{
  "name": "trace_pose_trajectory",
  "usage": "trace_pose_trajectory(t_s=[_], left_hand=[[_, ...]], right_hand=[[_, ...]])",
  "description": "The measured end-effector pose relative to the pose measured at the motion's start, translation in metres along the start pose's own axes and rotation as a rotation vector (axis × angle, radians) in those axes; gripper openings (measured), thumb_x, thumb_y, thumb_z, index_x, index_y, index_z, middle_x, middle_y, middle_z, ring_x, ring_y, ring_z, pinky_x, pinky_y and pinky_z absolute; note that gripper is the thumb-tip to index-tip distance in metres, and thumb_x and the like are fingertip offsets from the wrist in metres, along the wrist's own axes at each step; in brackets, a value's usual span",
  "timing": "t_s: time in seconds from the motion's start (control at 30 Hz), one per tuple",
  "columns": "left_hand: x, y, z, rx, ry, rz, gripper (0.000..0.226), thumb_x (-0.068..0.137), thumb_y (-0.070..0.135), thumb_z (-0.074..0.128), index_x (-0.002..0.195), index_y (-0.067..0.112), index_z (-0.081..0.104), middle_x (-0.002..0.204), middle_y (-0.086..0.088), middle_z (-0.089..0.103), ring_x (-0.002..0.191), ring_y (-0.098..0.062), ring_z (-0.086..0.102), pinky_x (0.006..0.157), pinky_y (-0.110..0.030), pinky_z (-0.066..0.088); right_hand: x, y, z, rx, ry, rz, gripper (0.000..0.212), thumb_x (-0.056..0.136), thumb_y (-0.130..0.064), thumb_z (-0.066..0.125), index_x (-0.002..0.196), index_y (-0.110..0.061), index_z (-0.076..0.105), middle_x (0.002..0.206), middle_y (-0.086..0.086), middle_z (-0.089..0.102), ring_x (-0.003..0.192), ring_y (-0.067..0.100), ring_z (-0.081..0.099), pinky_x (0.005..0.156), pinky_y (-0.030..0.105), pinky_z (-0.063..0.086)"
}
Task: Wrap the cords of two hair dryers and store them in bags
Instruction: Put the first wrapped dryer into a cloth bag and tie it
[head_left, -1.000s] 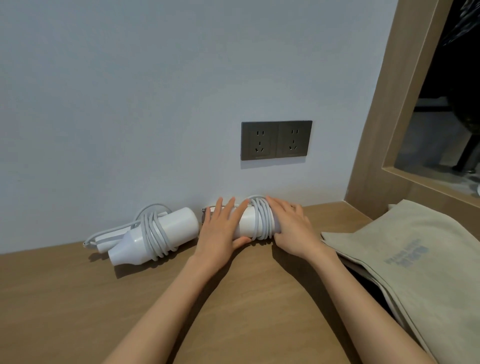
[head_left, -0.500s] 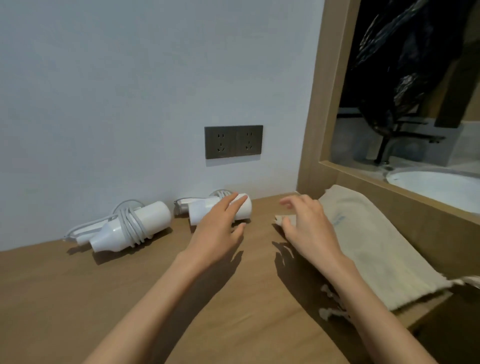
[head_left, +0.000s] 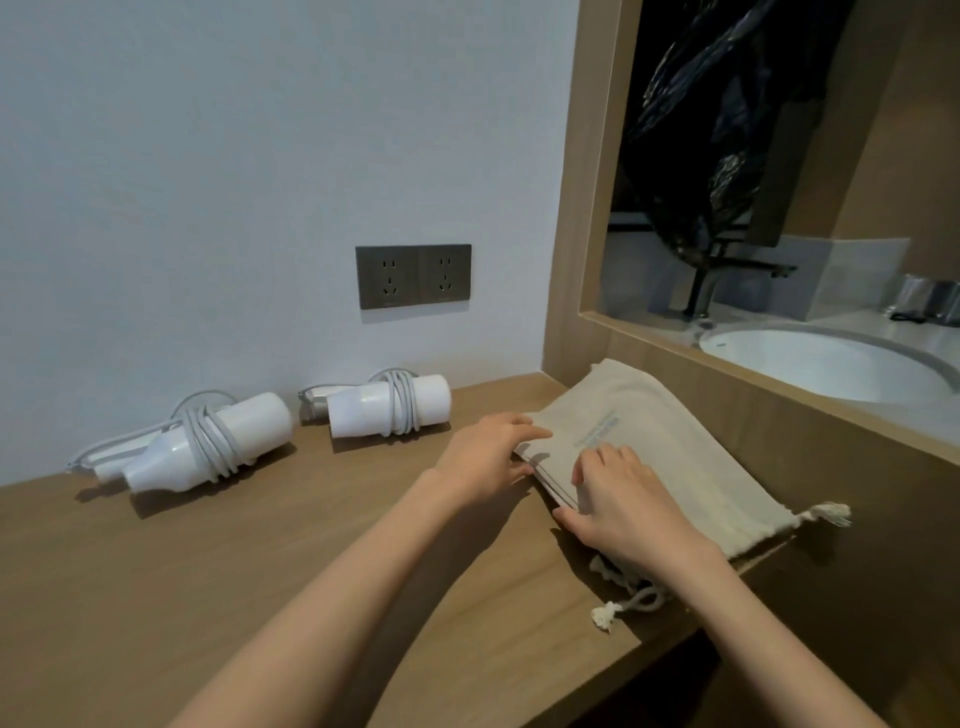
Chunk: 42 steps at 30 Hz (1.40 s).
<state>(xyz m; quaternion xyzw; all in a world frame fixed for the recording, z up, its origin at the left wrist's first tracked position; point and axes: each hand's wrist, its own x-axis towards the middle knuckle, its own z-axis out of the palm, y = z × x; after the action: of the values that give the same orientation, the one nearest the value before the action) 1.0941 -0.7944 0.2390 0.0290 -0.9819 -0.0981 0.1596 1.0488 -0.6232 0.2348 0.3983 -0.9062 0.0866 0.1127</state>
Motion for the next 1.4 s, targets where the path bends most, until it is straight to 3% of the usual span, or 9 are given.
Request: trace_pose_trajectory(t_s=[0.23, 0.37, 0.53, 0.6, 0.73, 0.93, 1.13, 1.27, 1.4], left_hand=[[0.009, -0.001, 0.011, 0.017, -0.042, 0.022, 0.041, 0.09, 0.027, 0.062, 0.13, 0.033, 0.056, 0.14, 0.004, 0.05, 0.126, -0.016, 0.047, 0.097, -0.034, 0.042], [0.012, -0.003, 0.016, 0.017, -0.043, 0.028, 0.039, 0.091, 0.03, 0.061, 0.129, 0.031, 0.057, 0.137, 0.004, 0.052, 0.124, -0.015, 0.048, 0.097, -0.033, 0.043], [0.022, -0.002, 0.019, -0.078, 0.039, -0.018, 0.047, 0.096, 0.03, 0.051, 0.142, 0.033, 0.039, 0.139, 0.0, 0.051, 0.124, -0.018, 0.048, 0.099, -0.035, 0.044], [0.03, -0.002, 0.016, -0.17, 0.105, -0.036, 0.044, 0.097, 0.023, 0.049, 0.14, 0.033, 0.044, 0.135, 0.0, 0.054, 0.121, -0.018, 0.05, 0.098, -0.035, 0.046], [0.049, -0.003, 0.003, -0.418, 0.241, -0.082, 0.039, 0.099, 0.009, 0.041, 0.13, 0.026, 0.057, 0.128, 0.001, 0.061, 0.117, -0.018, 0.054, 0.089, -0.021, 0.039], [0.055, 0.018, -0.054, -0.7, 0.528, -0.043, 0.042, 0.097, 0.001, 0.037, 0.124, 0.023, 0.062, 0.123, 0.009, 0.061, 0.116, -0.008, 0.052, 0.092, -0.01, 0.039], [0.017, 0.008, -0.122, -0.563, 0.721, 0.041, 0.053, 0.088, -0.008, 0.038, 0.121, 0.024, 0.064, 0.12, 0.01, 0.064, 0.111, -0.001, 0.054, 0.09, -0.01, 0.042], [-0.033, -0.018, -0.156, -0.427, 0.797, 0.009, 0.047, 0.089, -0.004, 0.043, 0.115, 0.027, 0.067, 0.114, 0.016, 0.065, 0.109, 0.0, 0.054, 0.088, -0.013, 0.042], [-0.098, -0.048, -0.176, -0.263, 0.86, -0.087, 0.041, 0.088, -0.003, 0.046, 0.11, 0.025, 0.067, 0.111, 0.013, 0.065, 0.106, -0.001, 0.055, 0.087, -0.017, 0.043]], right_hand=[[0.002, 0.014, 0.005, 0.287, -0.016, 0.101, 0.018, 0.09, -0.037, 0.059, 0.098, -0.022, 0.055, 0.096, -0.006, 0.056, 0.088, 0.01, 0.05, 0.072, 0.023, 0.043], [0.002, 0.018, 0.0, 0.264, 0.024, 0.113, 0.006, 0.095, -0.026, 0.052, 0.094, -0.022, 0.056, 0.089, -0.003, 0.061, 0.076, 0.009, 0.055, 0.06, 0.022, 0.043], [0.007, 0.015, -0.023, 0.108, 0.314, 0.06, 0.009, 0.097, -0.024, 0.049, 0.104, -0.022, 0.055, 0.097, -0.006, 0.061, 0.083, 0.012, 0.059, 0.062, 0.02, 0.042], [0.012, 0.015, -0.036, 0.058, 0.459, 0.049, 0.009, 0.096, -0.022, 0.052, 0.103, -0.021, 0.057, 0.095, -0.006, 0.062, 0.083, 0.013, 0.06, 0.058, 0.017, 0.039], [0.027, 0.021, -0.054, -0.029, 0.681, -0.017, 0.014, 0.085, -0.007, 0.067, 0.097, -0.013, 0.064, 0.09, 0.006, 0.067, 0.079, 0.024, 0.061, 0.06, 0.028, 0.045], [0.049, 0.024, -0.077, -0.013, 0.924, -0.05, 0.03, 0.076, 0.0, 0.075, 0.103, -0.009, 0.064, 0.093, 0.009, 0.065, 0.081, 0.026, 0.058, 0.064, 0.034, 0.048], [0.057, -0.012, -0.094, 0.249, 1.056, -0.179, 0.014, 0.093, -0.002, 0.055, 0.104, -0.007, 0.061, 0.094, 0.008, 0.064, 0.082, 0.023, 0.056, 0.066, 0.036, 0.049], [0.06, -0.061, -0.097, 0.432, 0.995, -0.269, 0.018, 0.097, -0.015, 0.046, 0.105, -0.008, 0.06, 0.097, 0.004, 0.065, 0.089, 0.012, 0.052, 0.072, 0.02, 0.039], [0.063, -0.118, -0.092, 0.494, 0.967, -0.415, 0.019, 0.097, -0.016, 0.046, 0.104, -0.01, 0.062, 0.096, 0.005, 0.066, 0.089, 0.021, 0.059, 0.068, 0.031, 0.049]])
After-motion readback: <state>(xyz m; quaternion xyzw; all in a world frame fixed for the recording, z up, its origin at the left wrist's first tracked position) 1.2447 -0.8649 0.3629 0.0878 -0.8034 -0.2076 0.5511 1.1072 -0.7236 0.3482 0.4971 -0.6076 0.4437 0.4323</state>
